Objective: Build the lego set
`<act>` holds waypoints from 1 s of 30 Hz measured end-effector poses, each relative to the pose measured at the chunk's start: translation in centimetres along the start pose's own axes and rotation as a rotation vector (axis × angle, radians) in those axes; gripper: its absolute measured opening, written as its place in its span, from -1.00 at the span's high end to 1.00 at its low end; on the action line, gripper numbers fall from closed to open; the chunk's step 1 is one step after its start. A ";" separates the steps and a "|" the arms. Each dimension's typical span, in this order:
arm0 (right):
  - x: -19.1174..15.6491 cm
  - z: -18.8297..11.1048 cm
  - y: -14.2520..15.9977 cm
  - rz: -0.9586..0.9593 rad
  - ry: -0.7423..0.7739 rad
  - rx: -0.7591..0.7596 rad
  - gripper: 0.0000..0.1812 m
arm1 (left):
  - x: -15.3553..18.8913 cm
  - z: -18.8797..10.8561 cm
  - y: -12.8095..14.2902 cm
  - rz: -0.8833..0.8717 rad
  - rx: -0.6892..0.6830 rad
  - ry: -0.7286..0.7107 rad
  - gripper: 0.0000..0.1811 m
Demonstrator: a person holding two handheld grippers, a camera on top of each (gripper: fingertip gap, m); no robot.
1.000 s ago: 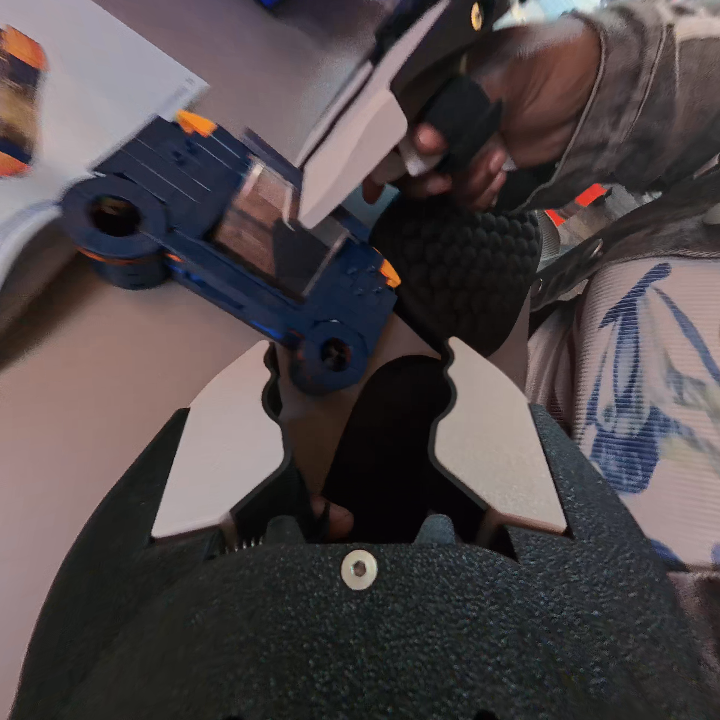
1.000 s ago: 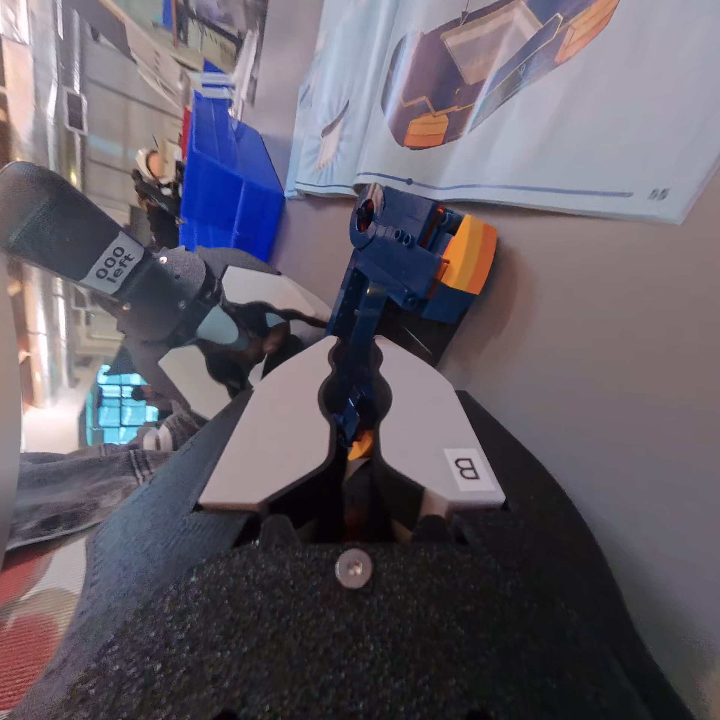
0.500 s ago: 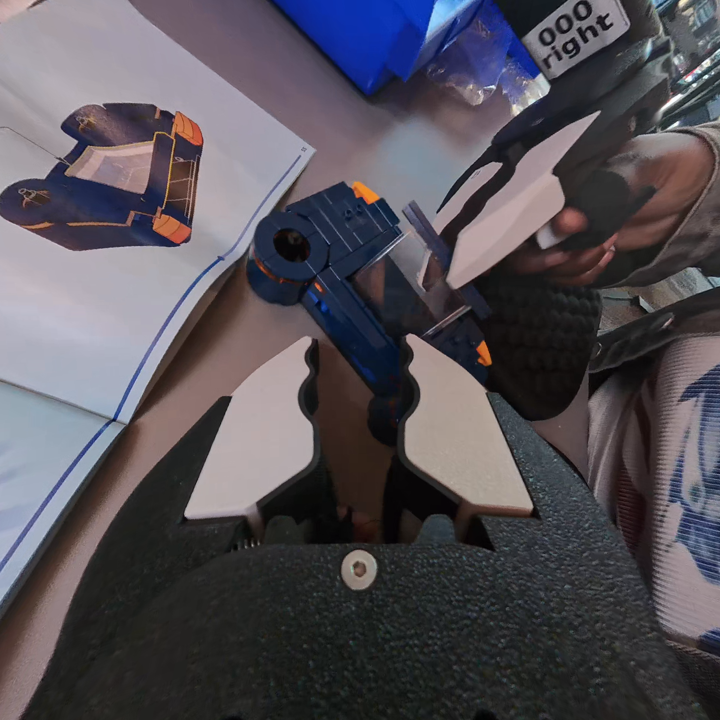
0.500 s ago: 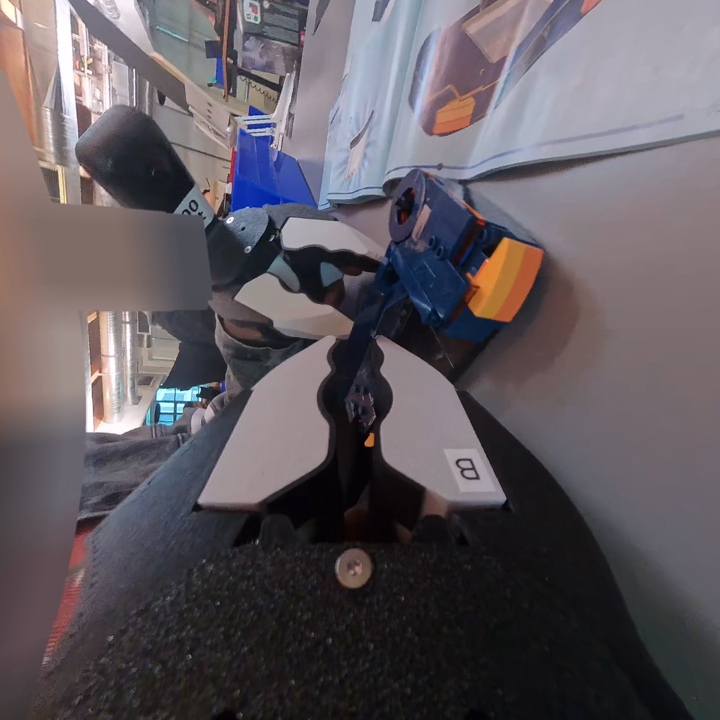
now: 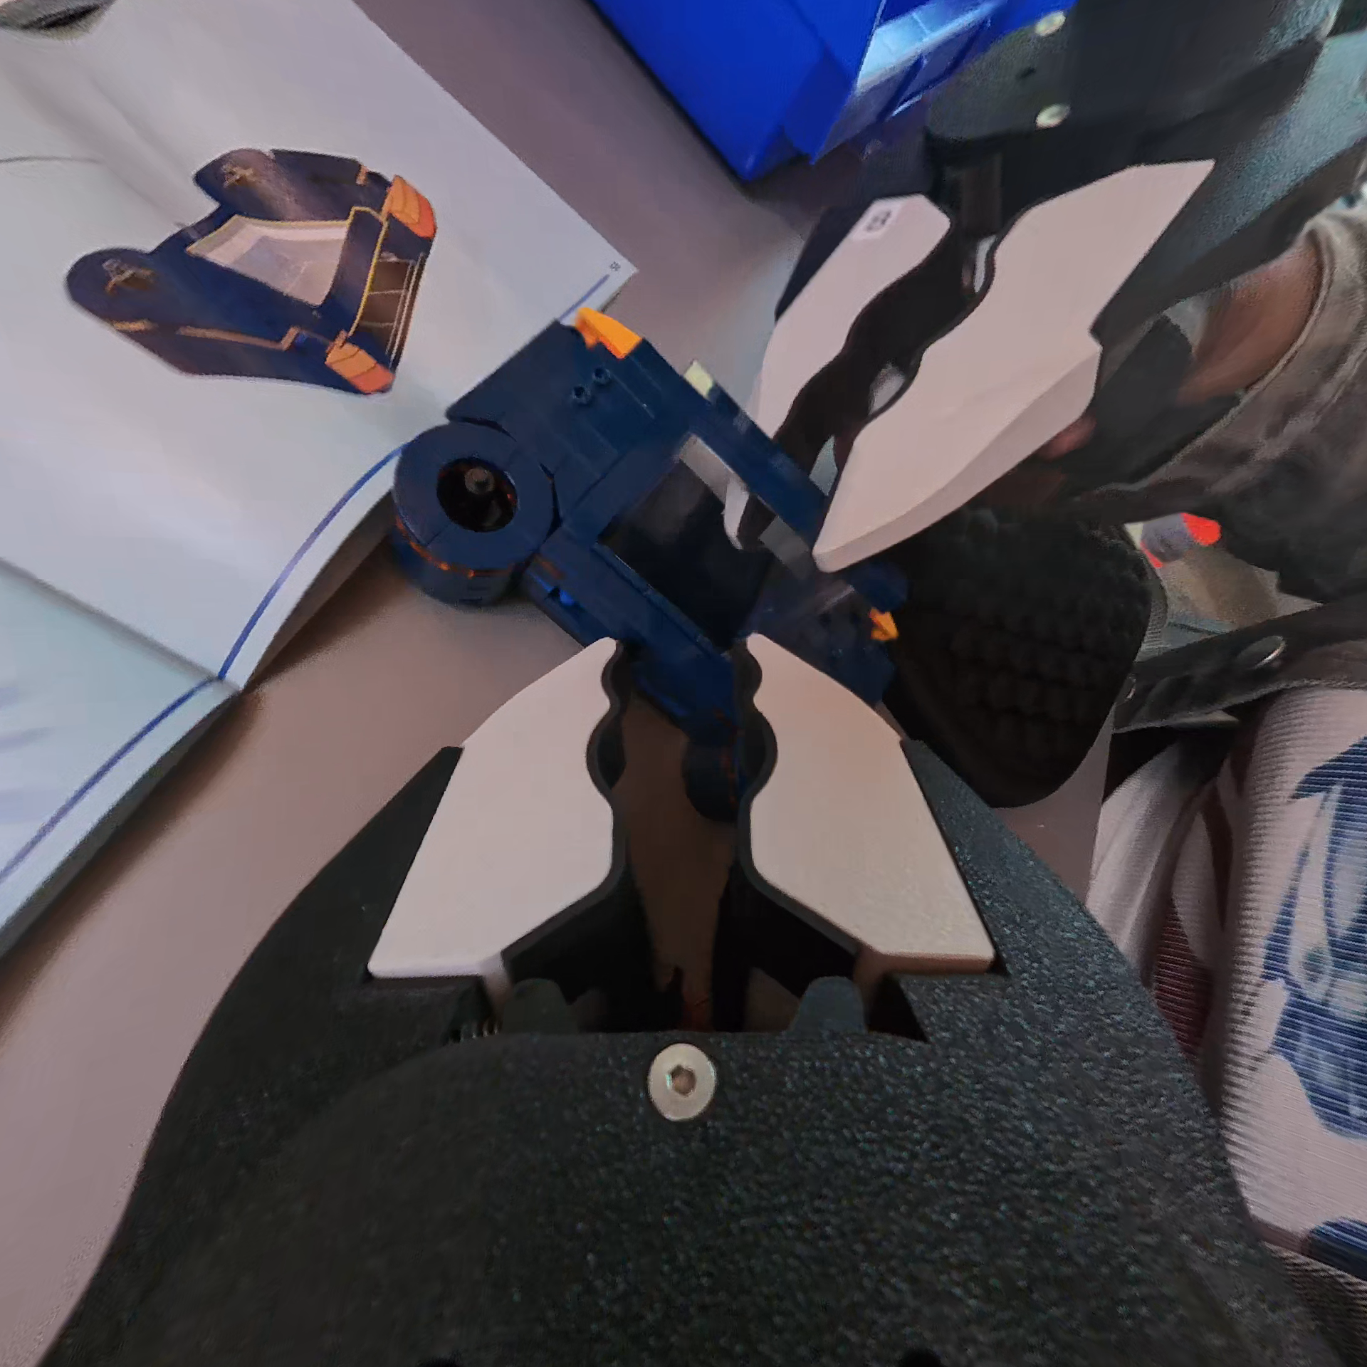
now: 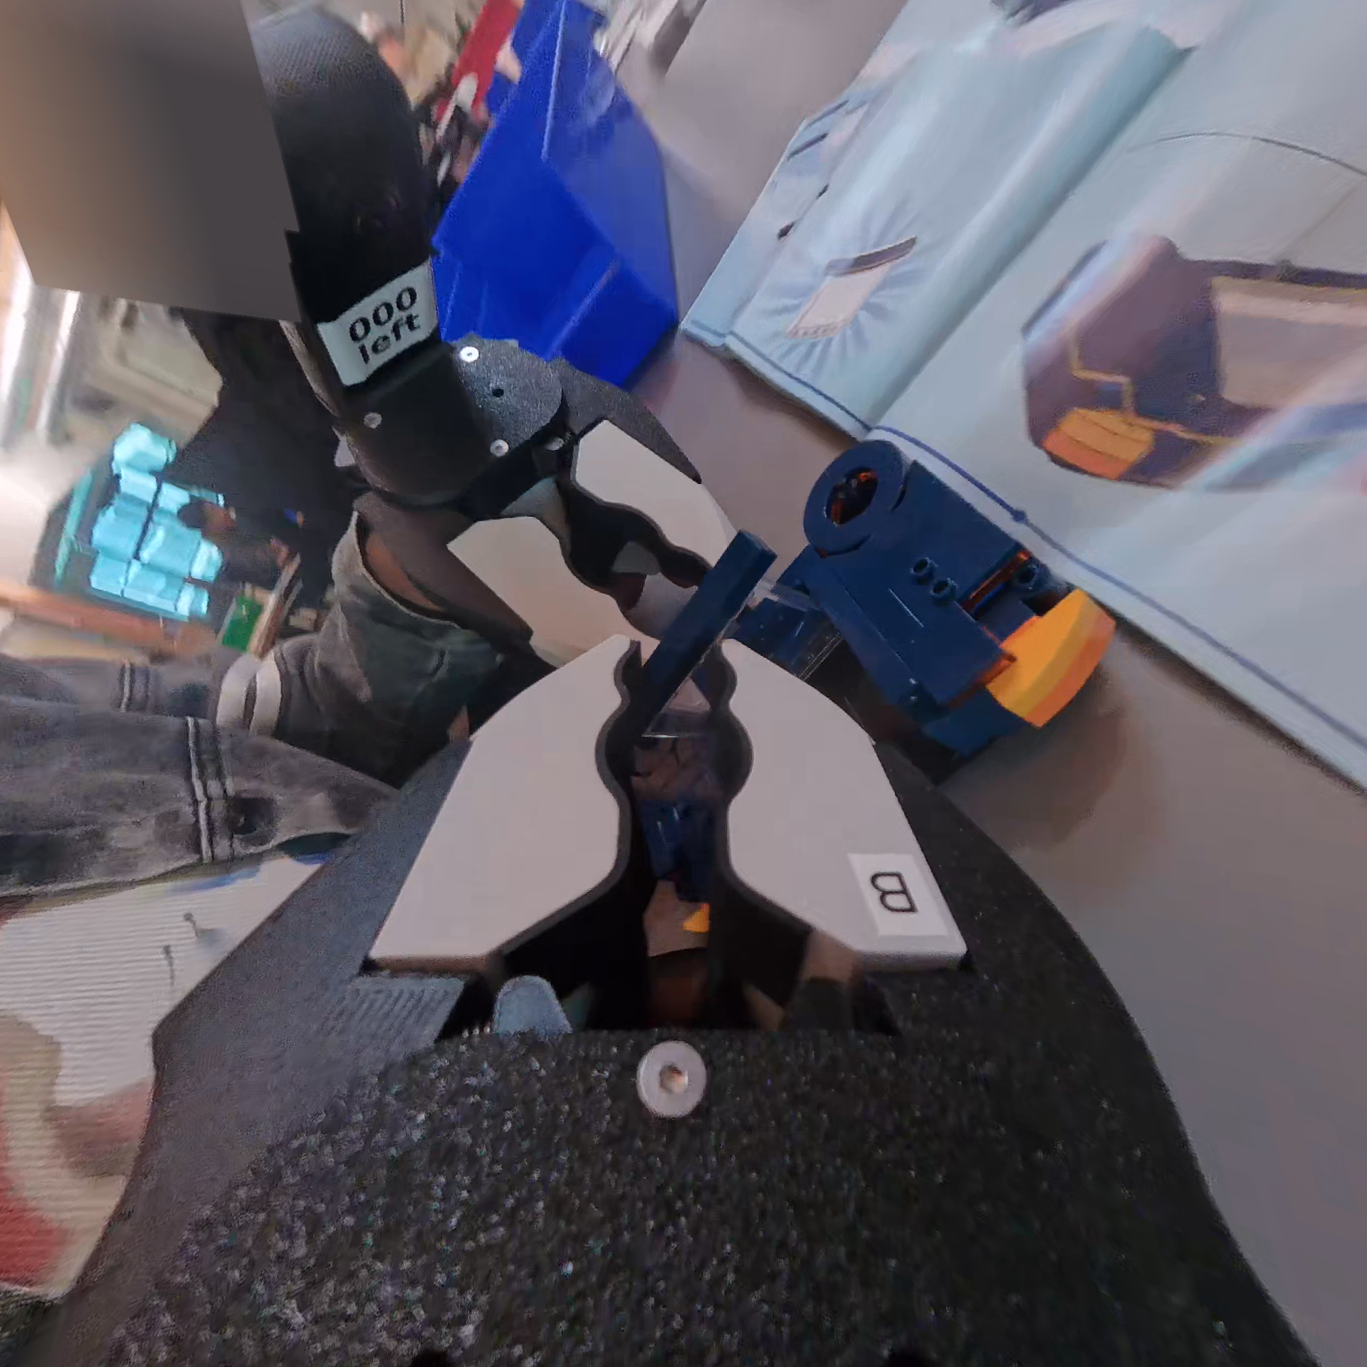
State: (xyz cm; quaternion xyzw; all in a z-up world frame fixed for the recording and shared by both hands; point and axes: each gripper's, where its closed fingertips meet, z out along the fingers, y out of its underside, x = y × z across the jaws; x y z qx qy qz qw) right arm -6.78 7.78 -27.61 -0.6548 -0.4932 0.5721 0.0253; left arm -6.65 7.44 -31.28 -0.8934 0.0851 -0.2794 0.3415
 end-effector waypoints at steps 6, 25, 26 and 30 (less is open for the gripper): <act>-1.6 3.8 -0.1 -0.161 -0.106 -0.248 0.81 | 1.1 -2.1 3.6 -0.066 -0.031 -0.018 0.55; -1.5 3.0 0.7 -0.364 -0.073 -0.514 0.81 | -1.7 -2.7 1.1 0.530 0.052 -0.281 0.61; -1.4 2.8 0.5 -0.368 -0.037 -0.494 0.82 | -1.7 -2.7 1.1 0.526 0.055 -0.282 0.61; 0.4 1.0 -0.5 -0.517 0.278 -0.451 0.87 | -1.6 -2.6 1.1 0.524 0.058 -0.284 0.61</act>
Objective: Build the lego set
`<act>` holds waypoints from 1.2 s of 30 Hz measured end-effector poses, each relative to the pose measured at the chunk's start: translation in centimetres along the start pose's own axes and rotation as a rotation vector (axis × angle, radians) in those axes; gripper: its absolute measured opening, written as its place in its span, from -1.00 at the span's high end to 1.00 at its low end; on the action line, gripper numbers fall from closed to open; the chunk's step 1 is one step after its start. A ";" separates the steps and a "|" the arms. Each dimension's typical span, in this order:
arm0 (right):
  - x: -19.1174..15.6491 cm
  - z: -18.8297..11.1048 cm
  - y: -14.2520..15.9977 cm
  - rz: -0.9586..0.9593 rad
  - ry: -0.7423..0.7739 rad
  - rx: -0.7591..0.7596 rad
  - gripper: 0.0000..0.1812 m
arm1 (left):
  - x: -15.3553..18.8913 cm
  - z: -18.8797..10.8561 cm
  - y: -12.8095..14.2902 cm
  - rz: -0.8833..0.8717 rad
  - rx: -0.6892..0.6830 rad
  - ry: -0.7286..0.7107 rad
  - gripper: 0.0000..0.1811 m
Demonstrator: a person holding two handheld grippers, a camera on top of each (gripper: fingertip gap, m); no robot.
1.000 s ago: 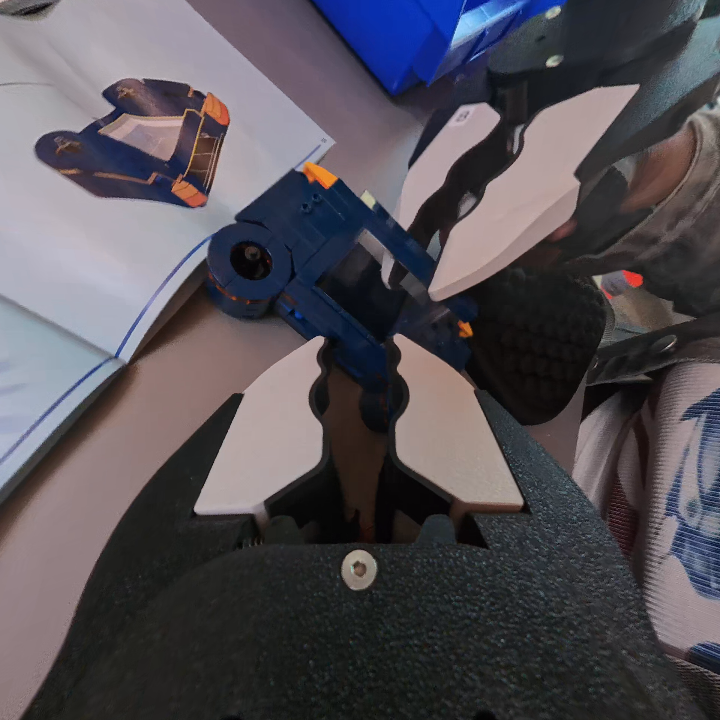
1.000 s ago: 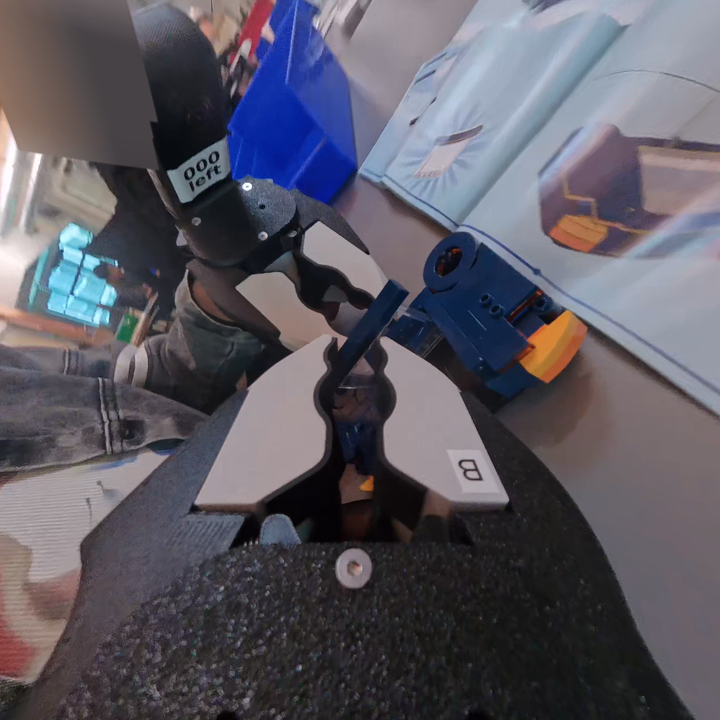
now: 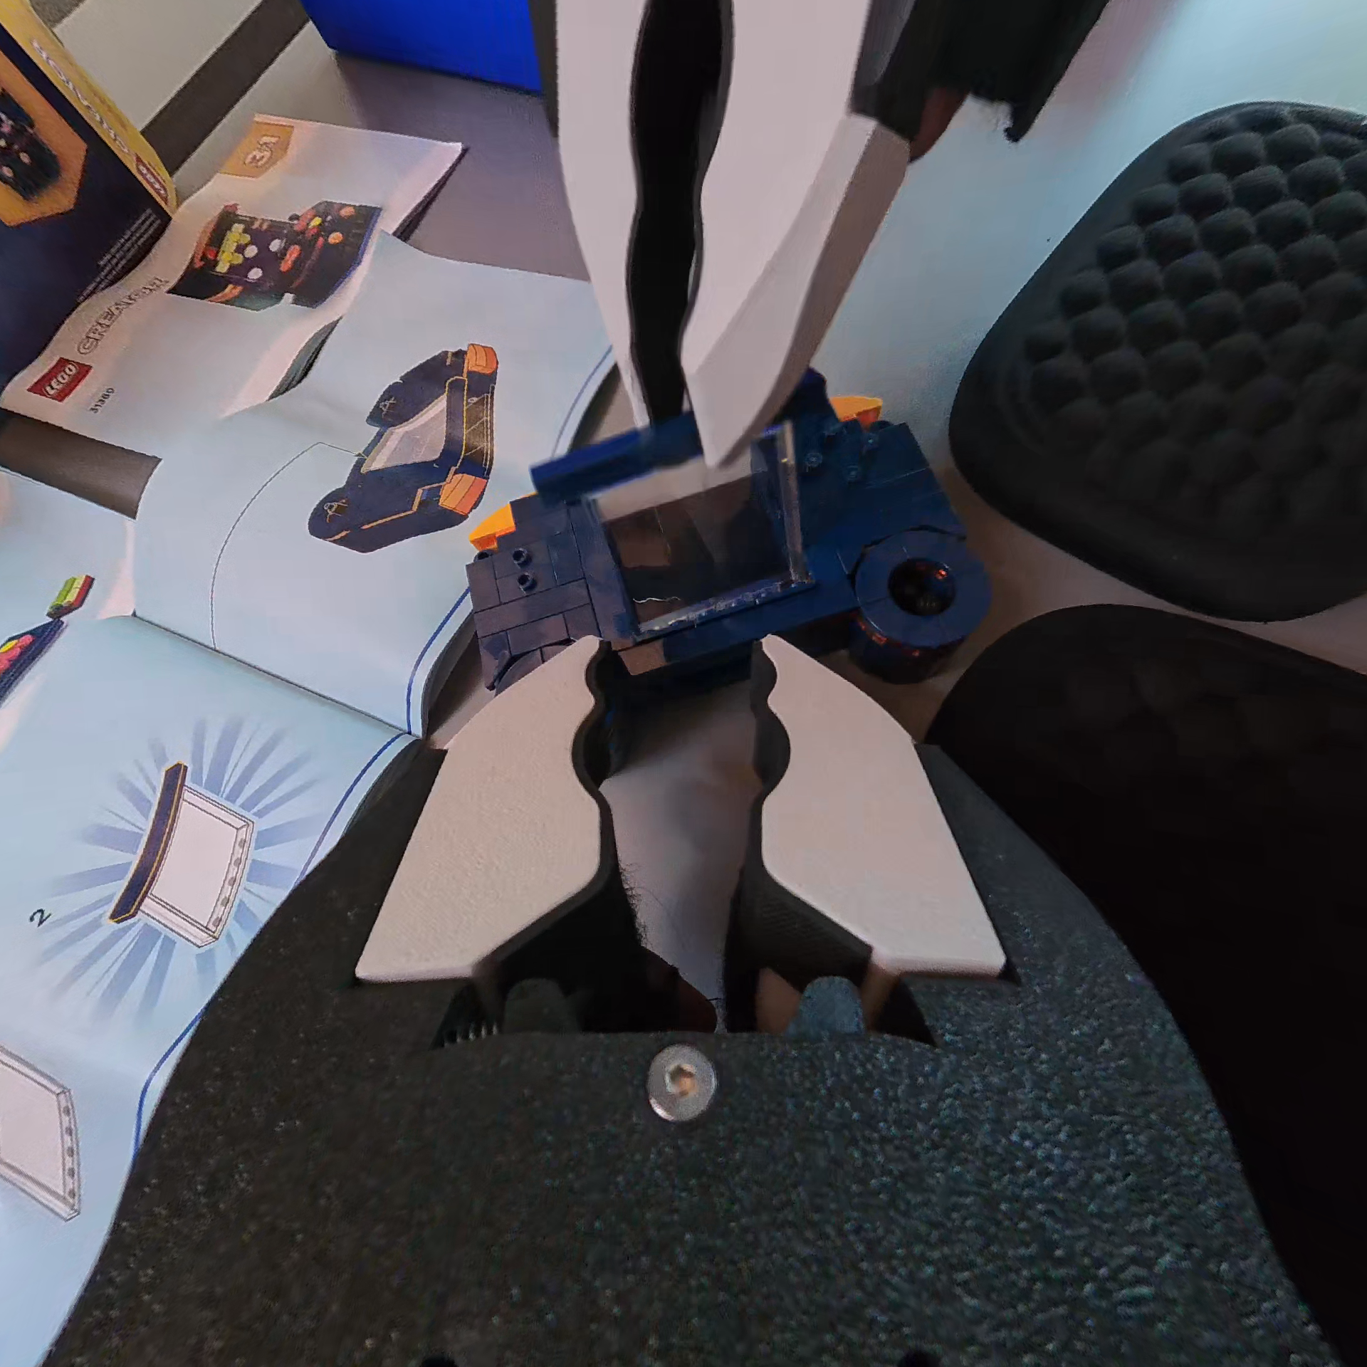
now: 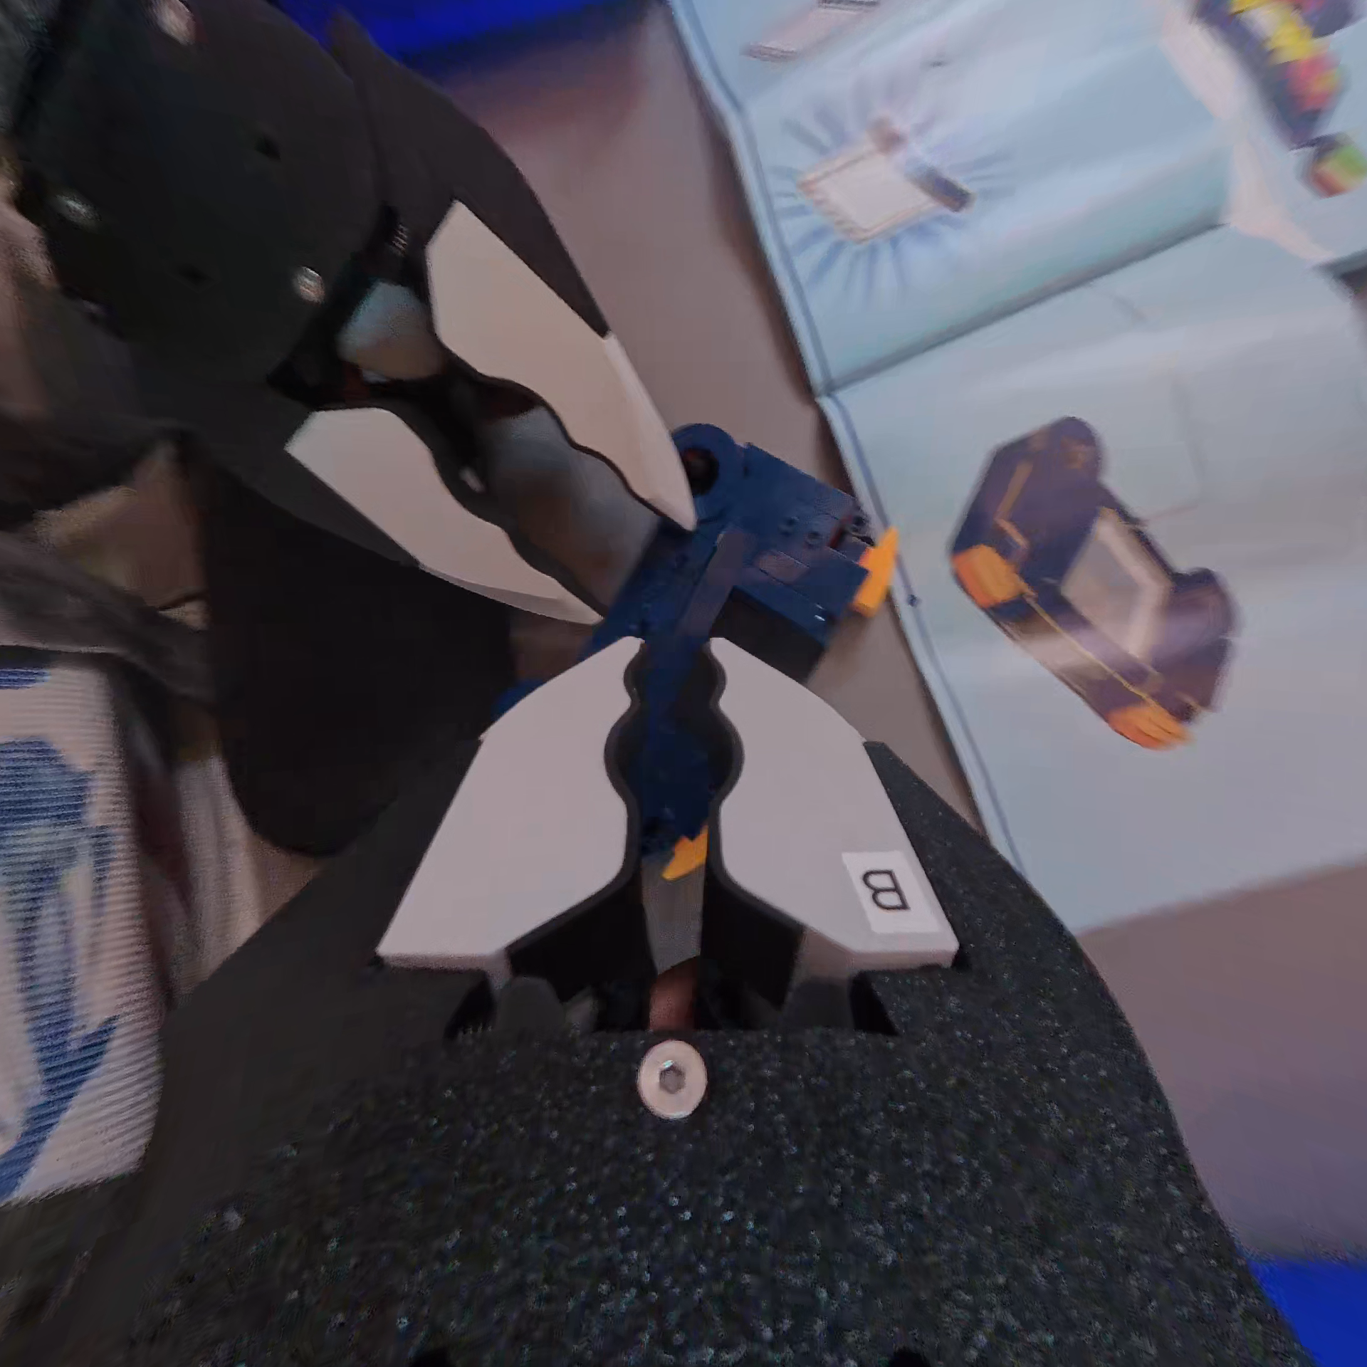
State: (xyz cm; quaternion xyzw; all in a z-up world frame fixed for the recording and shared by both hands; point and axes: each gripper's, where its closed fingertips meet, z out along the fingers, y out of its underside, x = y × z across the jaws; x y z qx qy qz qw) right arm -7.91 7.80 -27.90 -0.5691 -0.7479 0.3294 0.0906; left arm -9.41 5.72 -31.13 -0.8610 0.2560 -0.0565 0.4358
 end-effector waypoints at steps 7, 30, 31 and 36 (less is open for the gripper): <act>0.1 1.5 0.5 0.097 -0.014 -0.034 0.75 | 0.2 0.1 -0.3 -0.025 0.042 0.028 0.62; 0.4 -0.2 -0.6 -0.181 0.226 -0.160 0.92 | 0.9 0.3 -0.5 -0.003 0.017 0.039 0.63; 0.3 -0.6 -1.4 -0.153 0.201 -0.105 0.92 | 0.9 0.3 -0.5 -0.002 0.019 0.036 0.63; 0.5 -1.4 -1.8 -0.097 0.104 -0.027 0.92 | 1.1 0.2 -0.4 0.021 0.017 0.040 0.60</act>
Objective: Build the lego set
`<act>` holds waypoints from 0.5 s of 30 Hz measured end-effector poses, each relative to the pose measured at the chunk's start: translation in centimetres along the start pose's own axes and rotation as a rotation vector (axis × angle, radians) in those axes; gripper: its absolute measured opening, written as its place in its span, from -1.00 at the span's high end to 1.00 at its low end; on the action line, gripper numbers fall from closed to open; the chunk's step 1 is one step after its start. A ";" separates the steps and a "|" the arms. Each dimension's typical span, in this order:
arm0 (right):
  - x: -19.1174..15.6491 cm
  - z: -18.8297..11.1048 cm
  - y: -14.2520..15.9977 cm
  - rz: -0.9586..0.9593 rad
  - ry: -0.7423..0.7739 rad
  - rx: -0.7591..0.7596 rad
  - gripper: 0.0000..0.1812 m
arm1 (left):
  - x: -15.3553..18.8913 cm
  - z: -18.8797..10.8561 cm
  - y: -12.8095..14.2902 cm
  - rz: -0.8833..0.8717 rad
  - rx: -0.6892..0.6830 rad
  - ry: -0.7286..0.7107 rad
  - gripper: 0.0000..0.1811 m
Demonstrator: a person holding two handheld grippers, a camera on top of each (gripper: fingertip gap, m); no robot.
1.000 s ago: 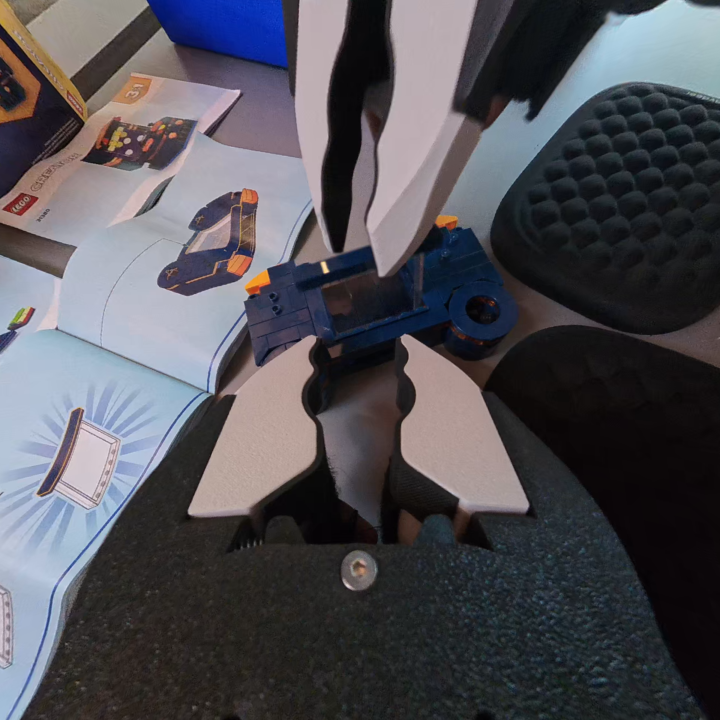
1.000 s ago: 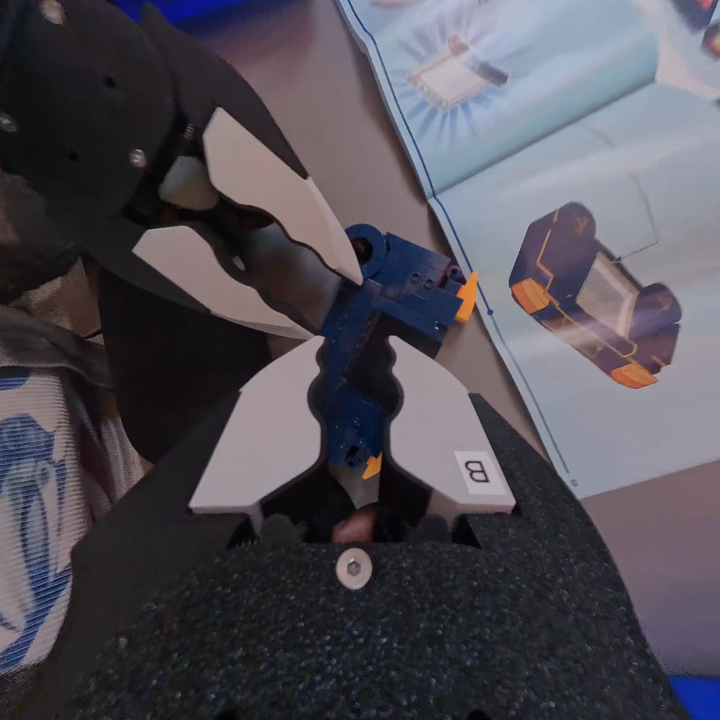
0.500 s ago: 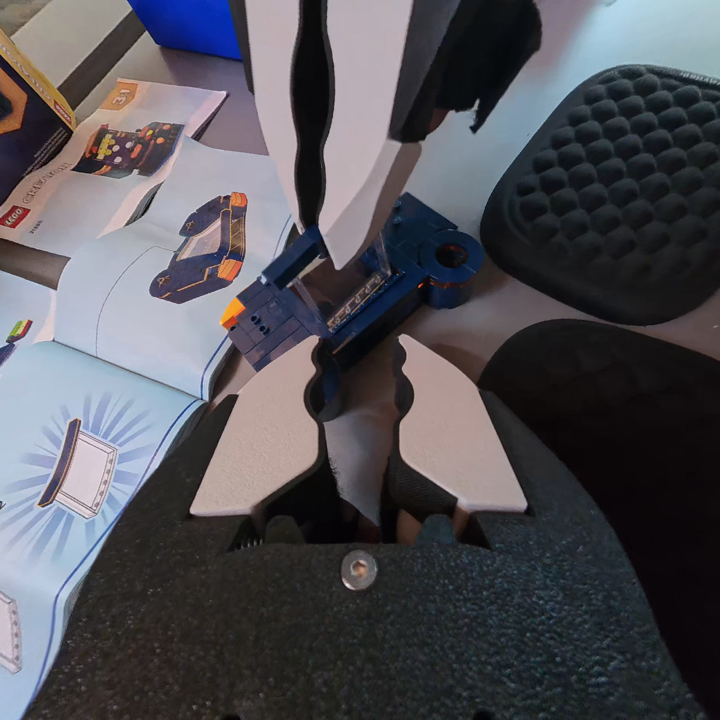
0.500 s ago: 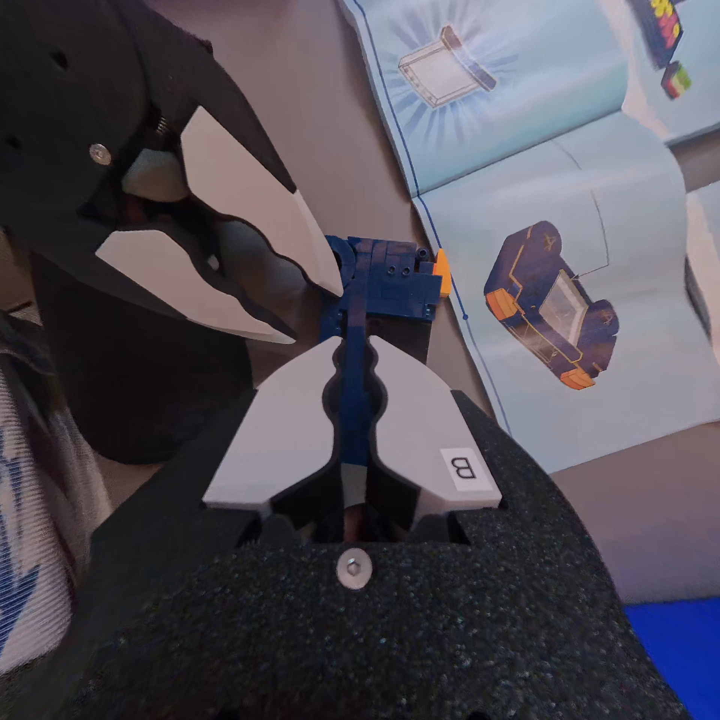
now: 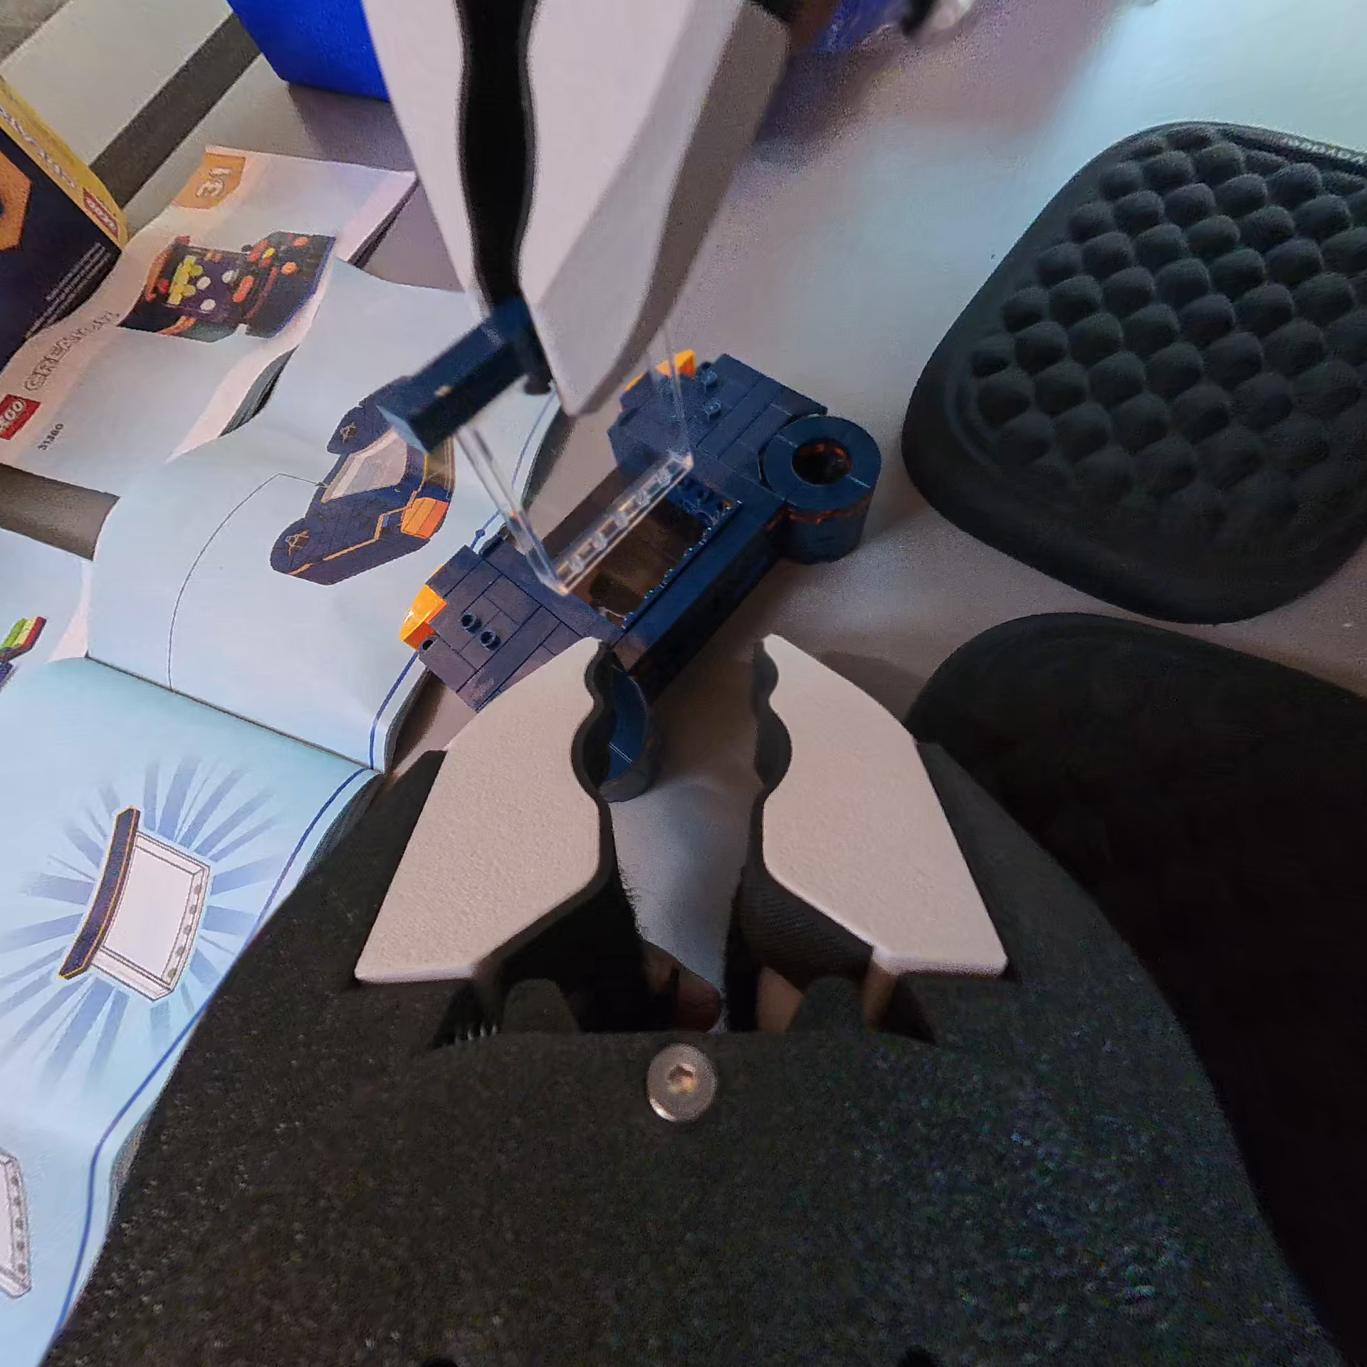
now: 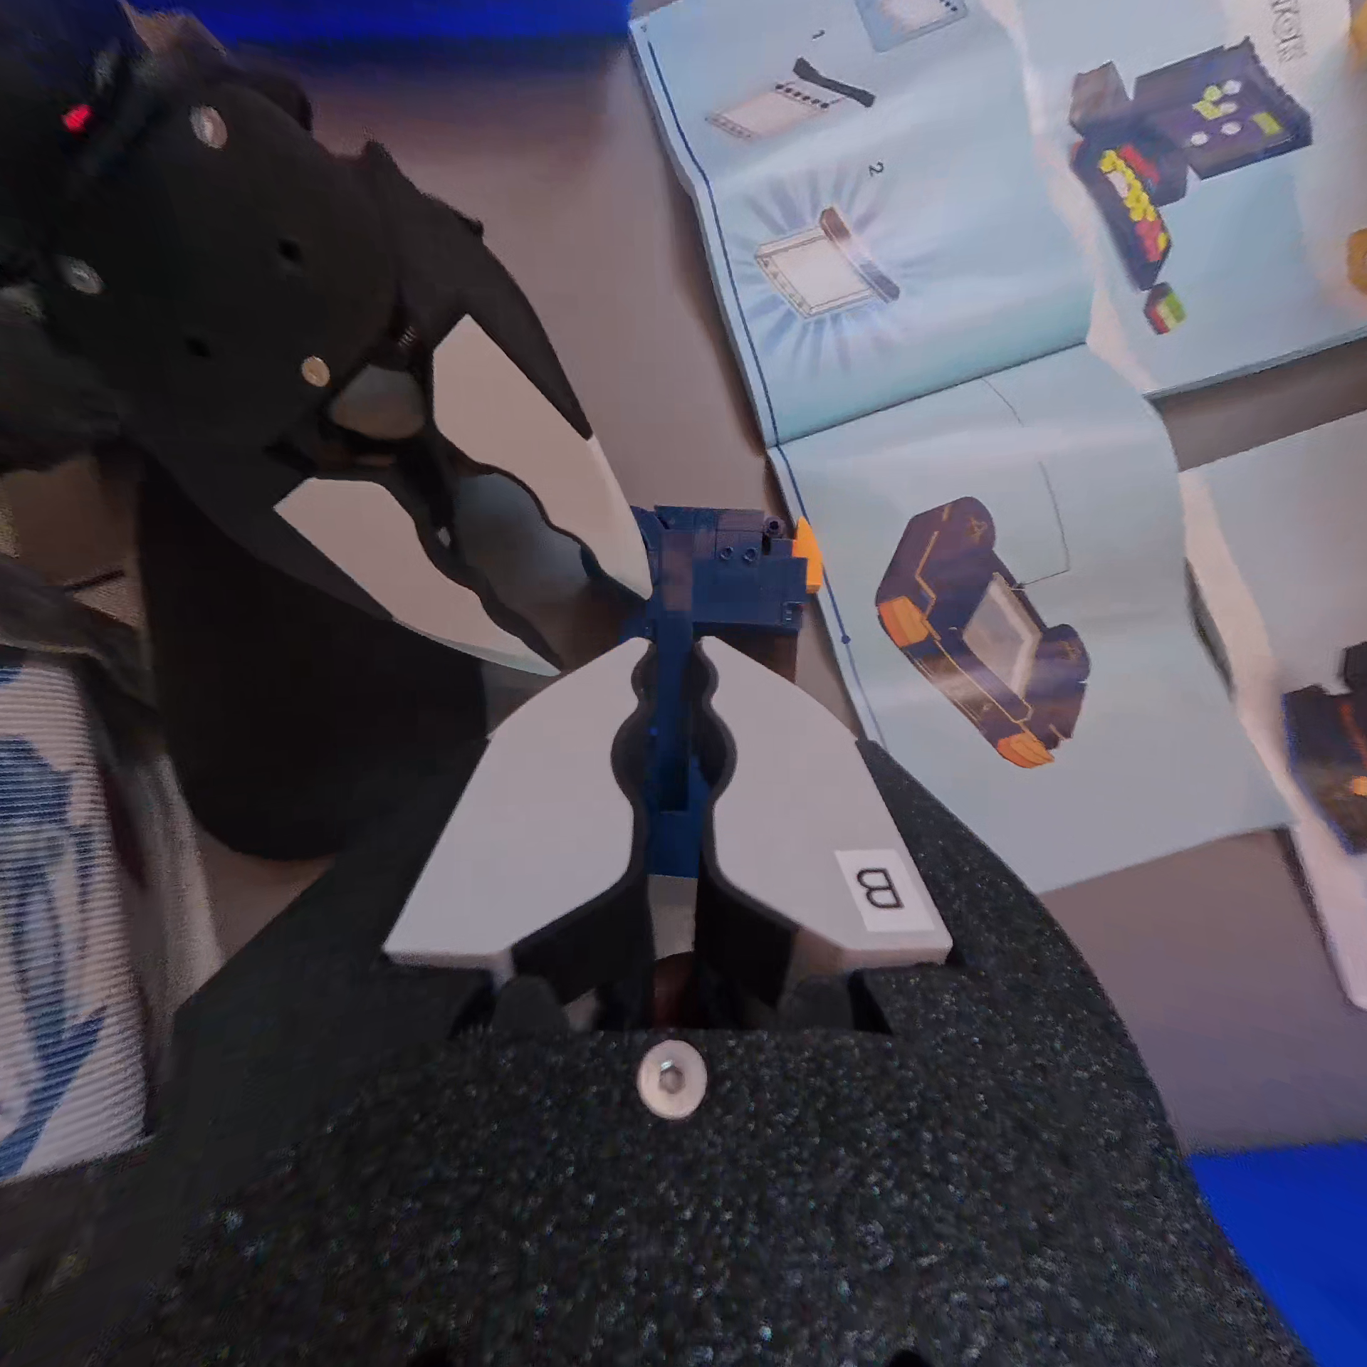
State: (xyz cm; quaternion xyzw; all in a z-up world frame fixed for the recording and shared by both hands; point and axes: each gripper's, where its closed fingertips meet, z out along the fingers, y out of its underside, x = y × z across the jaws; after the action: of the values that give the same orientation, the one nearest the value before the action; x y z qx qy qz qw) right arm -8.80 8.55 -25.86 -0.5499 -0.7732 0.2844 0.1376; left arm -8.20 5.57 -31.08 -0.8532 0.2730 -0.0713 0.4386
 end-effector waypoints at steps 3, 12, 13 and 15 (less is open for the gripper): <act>0.6 0.0 0.0 0.205 -0.270 0.075 0.92 | -0.2 -0.3 0.2 0.027 0.009 -0.018 0.56; 2.4 1.3 0.9 0.567 -0.741 0.029 0.92 | -1.6 -2.7 -2.2 0.335 0.213 -0.171 0.44; 2.4 1.3 1.0 0.588 -0.762 0.014 0.92 | -1.6 -2.7 -2.3 0.389 0.220 -0.198 0.43; 2.5 1.5 1.6 0.617 -0.788 -0.027 0.92 | -1.8 -2.5 -2.2 0.487 0.224 -0.254 0.41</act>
State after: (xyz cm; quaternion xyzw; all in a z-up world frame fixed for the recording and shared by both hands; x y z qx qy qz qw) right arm -9.26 10.78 -28.21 -0.6055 -0.5715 0.4878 -0.2624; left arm -9.76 5.79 -27.65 -0.7110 0.4032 0.1137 0.5647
